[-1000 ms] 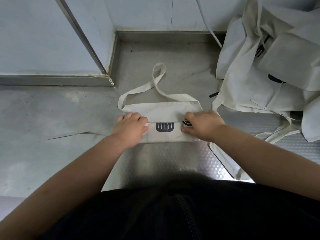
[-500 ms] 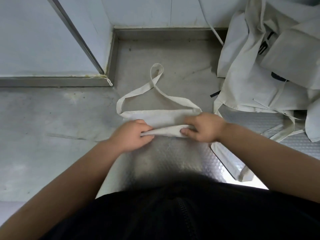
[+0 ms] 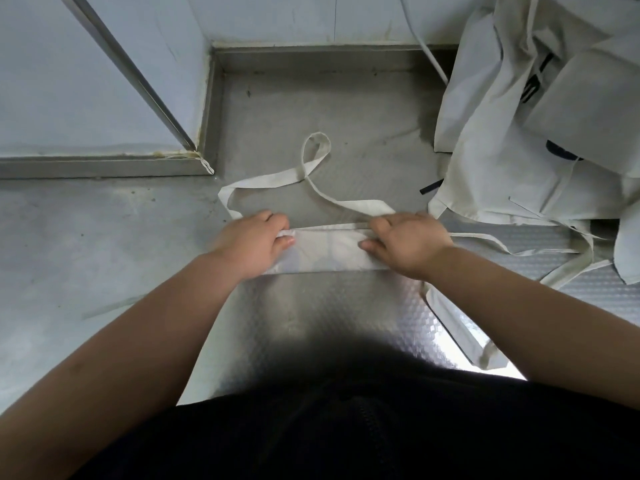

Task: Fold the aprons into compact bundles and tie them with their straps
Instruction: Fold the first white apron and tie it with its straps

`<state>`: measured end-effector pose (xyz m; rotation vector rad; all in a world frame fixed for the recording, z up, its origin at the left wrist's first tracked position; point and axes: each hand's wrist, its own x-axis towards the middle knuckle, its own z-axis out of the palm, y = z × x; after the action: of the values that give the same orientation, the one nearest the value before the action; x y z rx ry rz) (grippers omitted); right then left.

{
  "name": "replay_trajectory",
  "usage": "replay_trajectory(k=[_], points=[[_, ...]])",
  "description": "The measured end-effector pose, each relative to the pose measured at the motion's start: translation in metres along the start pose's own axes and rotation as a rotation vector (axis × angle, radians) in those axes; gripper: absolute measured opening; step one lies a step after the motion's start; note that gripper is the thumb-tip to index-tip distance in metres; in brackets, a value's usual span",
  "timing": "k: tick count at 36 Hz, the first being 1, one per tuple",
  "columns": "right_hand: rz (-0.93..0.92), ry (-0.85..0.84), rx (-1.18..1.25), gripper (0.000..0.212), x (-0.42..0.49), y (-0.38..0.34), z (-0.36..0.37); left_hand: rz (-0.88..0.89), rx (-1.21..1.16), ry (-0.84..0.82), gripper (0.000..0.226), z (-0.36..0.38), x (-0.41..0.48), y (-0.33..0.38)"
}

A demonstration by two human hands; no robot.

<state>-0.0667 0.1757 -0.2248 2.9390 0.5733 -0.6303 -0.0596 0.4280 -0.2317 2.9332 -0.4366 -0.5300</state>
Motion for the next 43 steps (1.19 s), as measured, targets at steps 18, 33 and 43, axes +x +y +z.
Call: replay_trajectory(k=[18,33,43], points=[[0.042,0.106,0.155,0.041,0.002,-0.036,-0.003,0.24,0.017,0.087,0.058,0.028,-0.02,0.049],[0.043,-0.019,0.155,0.055,-0.006,-0.025,0.005,-0.298,0.205,0.043,0.073,0.047,-0.067,0.006],[0.012,-0.036,0.178,0.053,-0.026,-0.046,0.007,-1.349,-0.966,0.502,0.087,0.028,-0.066,0.036]])
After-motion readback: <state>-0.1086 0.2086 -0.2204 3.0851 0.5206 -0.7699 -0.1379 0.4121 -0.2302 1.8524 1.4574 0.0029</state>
